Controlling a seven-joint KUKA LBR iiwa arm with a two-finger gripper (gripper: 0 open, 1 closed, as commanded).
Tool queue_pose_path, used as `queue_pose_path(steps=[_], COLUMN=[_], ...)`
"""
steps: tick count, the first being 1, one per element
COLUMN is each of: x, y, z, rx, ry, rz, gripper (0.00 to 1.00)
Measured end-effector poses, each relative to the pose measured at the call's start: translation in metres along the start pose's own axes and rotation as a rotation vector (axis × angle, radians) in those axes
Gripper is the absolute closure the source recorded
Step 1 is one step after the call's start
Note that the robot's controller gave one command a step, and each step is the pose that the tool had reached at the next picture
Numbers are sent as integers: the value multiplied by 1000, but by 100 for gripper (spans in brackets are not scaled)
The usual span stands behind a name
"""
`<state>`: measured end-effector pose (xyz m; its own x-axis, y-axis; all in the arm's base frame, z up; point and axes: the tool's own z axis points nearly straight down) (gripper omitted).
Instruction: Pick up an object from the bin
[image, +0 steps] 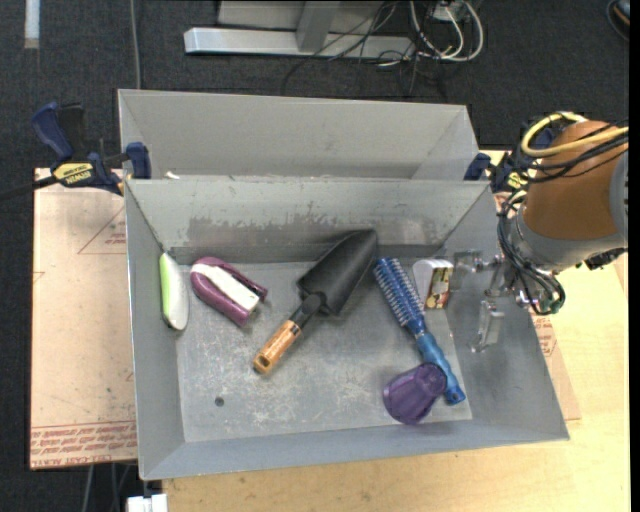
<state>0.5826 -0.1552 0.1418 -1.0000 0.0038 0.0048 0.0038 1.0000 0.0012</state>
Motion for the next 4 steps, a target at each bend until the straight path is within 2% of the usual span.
queue_pose_path(steps=[1,2,3,4], x=[-2,-16,16,-35], y=[1,50,24,98], z=[-5,67,14,42], rx=[1,0,1,-2], ry=[-7,15,-10,12], rz=[-4,295,290,508], gripper=[0,0,0,0])
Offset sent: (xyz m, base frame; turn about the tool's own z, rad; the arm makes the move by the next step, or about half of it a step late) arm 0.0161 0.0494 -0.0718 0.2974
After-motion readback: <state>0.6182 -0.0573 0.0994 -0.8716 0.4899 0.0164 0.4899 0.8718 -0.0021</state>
